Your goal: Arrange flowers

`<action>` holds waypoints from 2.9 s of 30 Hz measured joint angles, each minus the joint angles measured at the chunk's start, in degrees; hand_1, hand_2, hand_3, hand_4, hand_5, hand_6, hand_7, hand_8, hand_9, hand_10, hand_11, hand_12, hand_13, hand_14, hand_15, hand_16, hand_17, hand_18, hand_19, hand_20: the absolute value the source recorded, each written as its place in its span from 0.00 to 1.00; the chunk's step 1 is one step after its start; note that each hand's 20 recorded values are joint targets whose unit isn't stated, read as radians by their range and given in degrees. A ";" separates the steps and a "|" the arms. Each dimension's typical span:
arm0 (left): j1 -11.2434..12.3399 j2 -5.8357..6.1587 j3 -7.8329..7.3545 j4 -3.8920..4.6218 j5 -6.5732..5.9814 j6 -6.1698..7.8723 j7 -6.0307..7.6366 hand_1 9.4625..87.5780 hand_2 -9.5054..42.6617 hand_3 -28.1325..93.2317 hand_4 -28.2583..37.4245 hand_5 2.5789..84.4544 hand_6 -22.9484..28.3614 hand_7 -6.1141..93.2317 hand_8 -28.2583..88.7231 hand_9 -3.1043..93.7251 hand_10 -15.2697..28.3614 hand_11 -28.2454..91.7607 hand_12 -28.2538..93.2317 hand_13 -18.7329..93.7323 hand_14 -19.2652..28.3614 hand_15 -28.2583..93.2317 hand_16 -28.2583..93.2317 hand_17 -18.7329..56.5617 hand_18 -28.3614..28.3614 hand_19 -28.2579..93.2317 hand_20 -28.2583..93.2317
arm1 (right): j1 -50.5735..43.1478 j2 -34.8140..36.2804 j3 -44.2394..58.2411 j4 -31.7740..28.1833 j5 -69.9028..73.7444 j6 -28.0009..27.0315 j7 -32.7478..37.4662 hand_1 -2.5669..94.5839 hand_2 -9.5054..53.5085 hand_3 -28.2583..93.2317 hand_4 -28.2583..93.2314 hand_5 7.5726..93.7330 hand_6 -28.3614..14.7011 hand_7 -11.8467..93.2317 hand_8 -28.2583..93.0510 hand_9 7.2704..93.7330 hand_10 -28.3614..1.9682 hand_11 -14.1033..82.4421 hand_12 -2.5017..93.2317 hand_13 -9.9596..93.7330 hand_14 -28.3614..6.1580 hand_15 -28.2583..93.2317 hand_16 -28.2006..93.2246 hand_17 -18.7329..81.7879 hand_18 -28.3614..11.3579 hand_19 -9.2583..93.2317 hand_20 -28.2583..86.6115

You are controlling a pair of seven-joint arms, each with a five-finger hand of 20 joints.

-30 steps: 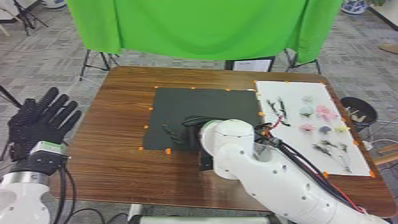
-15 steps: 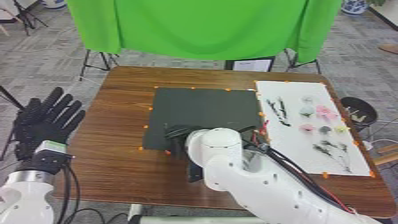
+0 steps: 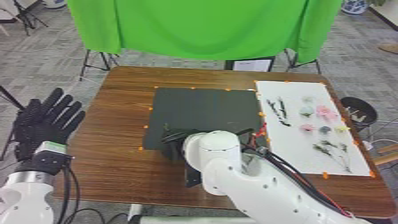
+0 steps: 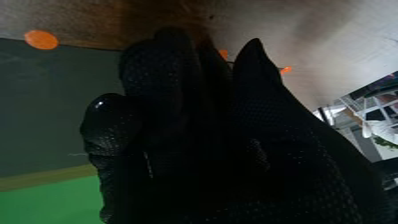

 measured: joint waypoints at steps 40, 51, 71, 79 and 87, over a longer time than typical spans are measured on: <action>-1.86 -0.73 3.23 -0.24 6.29 -1.91 -1.91 0.19 0.42 0.83 0.00 0.45 0.60 0.13 0.18 0.35 0.67 0.35 0.31 0.34 0.71 0.44 0.18 0.19 0.71 0.46 0.29 | -38.39 23.03 60.61 -13.38 -3.79 17.88 16.41 0.41 0.00 0.74 0.00 0.54 0.44 0.20 0.17 0.73 0.32 0.46 0.31 0.76 0.37 0.77 0.54 0.65 0.11 1.00 0.56; -1.33 -0.73 3.53 -0.39 5.96 -2.16 -1.90 0.18 0.42 0.83 0.00 0.45 0.61 0.13 0.18 0.35 0.67 0.35 0.32 0.34 0.73 0.44 0.19 0.19 0.71 0.46 0.30 | -41.83 21.69 62.89 -12.85 -1.05 16.69 18.59 0.49 0.00 0.67 0.00 0.57 0.47 0.22 0.16 0.74 0.37 0.51 0.34 0.77 0.41 0.77 0.54 0.66 0.15 1.00 0.55; -3.25 -0.98 5.30 -0.17 3.75 -2.88 -3.30 0.23 0.42 0.84 0.00 0.45 0.61 0.14 0.18 0.36 0.68 0.36 0.32 0.34 0.73 0.46 0.18 0.19 0.72 0.47 0.30 | -45.15 21.21 60.25 -10.32 -2.91 26.59 17.82 0.61 0.00 0.76 0.03 0.85 0.62 0.36 0.39 0.90 0.51 0.52 0.44 0.89 0.52 0.72 0.54 0.75 0.20 1.00 0.54; -3.34 -1.03 5.44 -0.10 3.79 -3.18 -3.64 0.22 0.43 0.84 0.00 0.45 0.61 0.14 0.18 0.36 0.69 0.36 0.32 0.34 0.73 0.46 0.18 0.19 0.72 0.47 0.30 | -45.70 22.06 58.77 -10.82 -6.28 33.04 17.41 0.59 0.00 0.77 0.03 0.83 0.61 0.41 0.40 0.89 0.52 0.52 0.45 0.89 0.53 0.71 0.54 0.75 0.20 1.00 0.55; -3.73 -1.26 6.16 0.22 3.81 -3.43 -4.53 0.22 0.43 0.83 0.00 0.45 0.61 0.14 0.18 0.35 0.69 0.36 0.32 0.34 0.73 0.45 0.18 0.18 0.72 0.47 0.30 | -45.21 24.23 54.36 -12.88 -11.26 42.98 15.58 0.58 0.00 0.79 0.04 0.82 0.60 0.46 0.39 0.89 0.51 0.53 0.44 0.89 0.53 0.72 0.54 0.75 0.19 1.00 0.56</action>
